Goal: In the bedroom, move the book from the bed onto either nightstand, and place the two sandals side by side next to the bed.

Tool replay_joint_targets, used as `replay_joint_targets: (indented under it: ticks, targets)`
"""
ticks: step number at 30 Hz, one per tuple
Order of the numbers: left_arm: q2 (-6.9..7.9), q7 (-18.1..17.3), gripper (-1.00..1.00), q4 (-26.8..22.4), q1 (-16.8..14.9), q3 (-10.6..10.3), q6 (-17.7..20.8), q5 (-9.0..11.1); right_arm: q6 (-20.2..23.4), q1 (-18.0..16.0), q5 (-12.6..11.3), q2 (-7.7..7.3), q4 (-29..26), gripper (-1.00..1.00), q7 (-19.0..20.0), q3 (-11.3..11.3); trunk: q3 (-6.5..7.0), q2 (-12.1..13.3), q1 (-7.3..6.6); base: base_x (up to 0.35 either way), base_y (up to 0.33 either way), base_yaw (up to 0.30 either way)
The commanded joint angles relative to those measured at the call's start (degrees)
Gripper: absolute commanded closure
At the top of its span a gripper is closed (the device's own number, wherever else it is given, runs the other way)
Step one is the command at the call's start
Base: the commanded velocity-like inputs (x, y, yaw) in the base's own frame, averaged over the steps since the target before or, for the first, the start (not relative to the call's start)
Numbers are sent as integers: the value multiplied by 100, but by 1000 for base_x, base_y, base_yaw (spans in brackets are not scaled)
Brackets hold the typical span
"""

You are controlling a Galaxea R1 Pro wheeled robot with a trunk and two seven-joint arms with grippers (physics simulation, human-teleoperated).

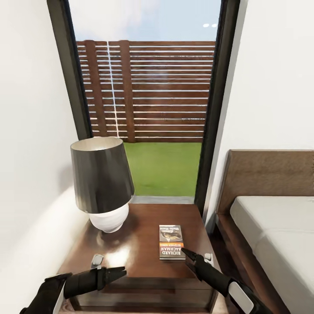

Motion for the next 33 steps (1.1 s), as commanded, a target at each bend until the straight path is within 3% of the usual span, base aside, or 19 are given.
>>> replay_joint_targets:
  ticks: [1,8,33]
  targets:
    - [-6,-47,-100,-5,-5,23,61,-59,36,-3,-59,-6,-2,-100,-2,28,17,-1,-4,0,0,0]
    - [-7,-47,-100,-5,-5,23,61,-59,36,-3,-59,-6,-6,-100,9,28,172,9,-22,0,0,0]
    - [-8,-47,-100,-18,-5,20,59,-67,-41,-3,-55,0,-35,-100,16,42,621,1010,-570,0,0,0]
